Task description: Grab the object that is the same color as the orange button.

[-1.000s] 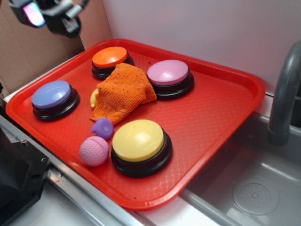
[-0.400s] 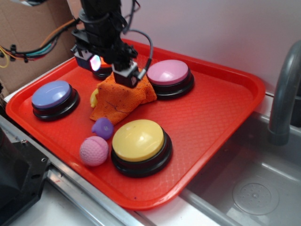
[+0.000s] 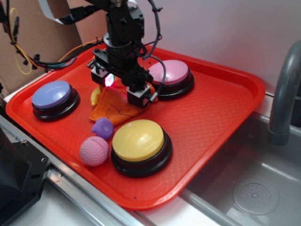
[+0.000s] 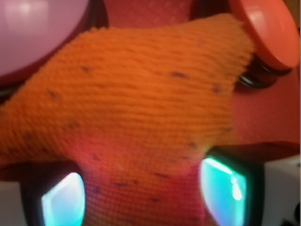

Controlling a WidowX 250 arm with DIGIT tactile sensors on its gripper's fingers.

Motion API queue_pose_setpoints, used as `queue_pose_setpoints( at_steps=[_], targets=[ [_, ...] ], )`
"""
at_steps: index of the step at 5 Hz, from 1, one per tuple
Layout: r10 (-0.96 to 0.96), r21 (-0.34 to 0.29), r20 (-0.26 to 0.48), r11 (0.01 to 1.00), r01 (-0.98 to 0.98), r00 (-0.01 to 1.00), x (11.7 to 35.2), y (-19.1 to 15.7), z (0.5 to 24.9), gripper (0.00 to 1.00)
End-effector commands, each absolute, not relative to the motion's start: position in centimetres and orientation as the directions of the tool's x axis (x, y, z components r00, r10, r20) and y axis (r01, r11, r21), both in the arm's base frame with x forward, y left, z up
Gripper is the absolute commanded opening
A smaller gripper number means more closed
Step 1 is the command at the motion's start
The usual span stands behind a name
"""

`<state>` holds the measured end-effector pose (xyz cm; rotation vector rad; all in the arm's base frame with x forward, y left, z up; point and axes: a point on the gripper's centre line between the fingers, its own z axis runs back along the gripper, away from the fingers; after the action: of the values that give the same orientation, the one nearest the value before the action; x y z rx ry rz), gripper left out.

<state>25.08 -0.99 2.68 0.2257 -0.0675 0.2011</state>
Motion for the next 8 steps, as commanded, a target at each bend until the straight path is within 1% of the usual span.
queue_pose_setpoints(
  at_steps=[1, 2, 3, 4, 5, 6, 7, 8],
  targets=[
    [0.219, 0.181, 0.097, 0.955, -0.233, 0.971, 26.3, -0.4, 2.3, 0.00],
    [0.218, 0.180, 0.091, 0.956, -0.232, 0.972, 26.3, -0.2, 2.1, 0.00],
    [0.228, 0.170, 0.095, 0.955, -0.241, 0.969, 26.4, 0.0, 2.6, 0.00],
    [0.244, 0.151, 0.101, 0.955, -0.257, 0.965, 26.0, 0.4, 4.5, 0.00],
    [0.322, 0.097, 0.132, 0.937, -0.335, 0.938, 26.0, 0.8, 7.5, 0.00],
    [0.354, 0.044, 0.140, 0.931, -0.363, 0.925, 25.7, 1.0, 11.0, 0.00],
    [0.399, -0.087, 0.155, 0.917, -0.390, 0.904, 25.1, 1.5, 15.4, 0.00],
    [0.436, -0.211, 0.239, 0.896, -0.391, 0.868, 23.7, 2.2, 20.2, 0.00]
  ],
)
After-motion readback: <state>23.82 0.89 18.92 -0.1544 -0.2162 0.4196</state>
